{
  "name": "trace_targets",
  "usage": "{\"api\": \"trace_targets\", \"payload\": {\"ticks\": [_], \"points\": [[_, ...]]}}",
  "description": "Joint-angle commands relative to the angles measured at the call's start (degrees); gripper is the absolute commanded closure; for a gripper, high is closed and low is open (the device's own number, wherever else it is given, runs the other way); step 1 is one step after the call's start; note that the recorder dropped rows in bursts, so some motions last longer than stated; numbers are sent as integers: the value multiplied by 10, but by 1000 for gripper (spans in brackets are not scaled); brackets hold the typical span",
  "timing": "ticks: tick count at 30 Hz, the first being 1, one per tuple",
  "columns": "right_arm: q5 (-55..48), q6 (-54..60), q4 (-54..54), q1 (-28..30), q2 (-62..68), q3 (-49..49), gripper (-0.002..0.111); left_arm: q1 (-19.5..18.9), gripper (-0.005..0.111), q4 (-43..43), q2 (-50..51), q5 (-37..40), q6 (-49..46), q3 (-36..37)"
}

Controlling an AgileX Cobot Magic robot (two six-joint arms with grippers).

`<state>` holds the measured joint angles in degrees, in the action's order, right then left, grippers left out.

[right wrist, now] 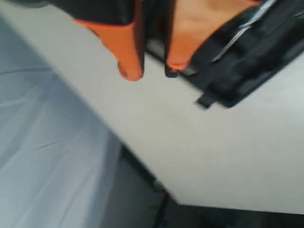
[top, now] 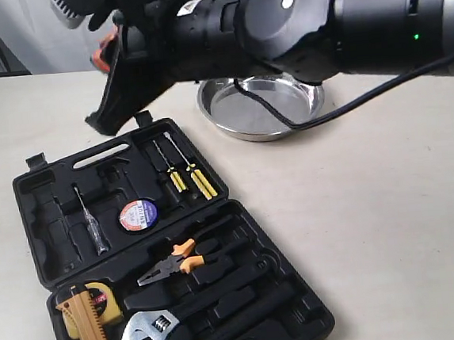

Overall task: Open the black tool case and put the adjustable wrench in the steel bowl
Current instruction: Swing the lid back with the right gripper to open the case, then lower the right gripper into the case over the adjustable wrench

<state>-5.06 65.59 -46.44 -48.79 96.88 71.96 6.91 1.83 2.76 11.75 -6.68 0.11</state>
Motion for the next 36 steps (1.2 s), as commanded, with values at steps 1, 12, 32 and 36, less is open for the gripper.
{"api": "trace_targets", "payload": {"ticks": [1,12,32,36], "points": [[-322,-142,-56,14,17,-2,109,0,106,-1,-4,-6,2,-1],[-575,-538,575,2,94,-2,109,0,106,-1,-4,-6,2,-1],[-427,-151,334,-56,98,-4,102,0,106,-1,-4,-6,2,-1],[-408,-132,338,-67,103,-4,77,0,106,-1,-4,-6,2,-1]]}}
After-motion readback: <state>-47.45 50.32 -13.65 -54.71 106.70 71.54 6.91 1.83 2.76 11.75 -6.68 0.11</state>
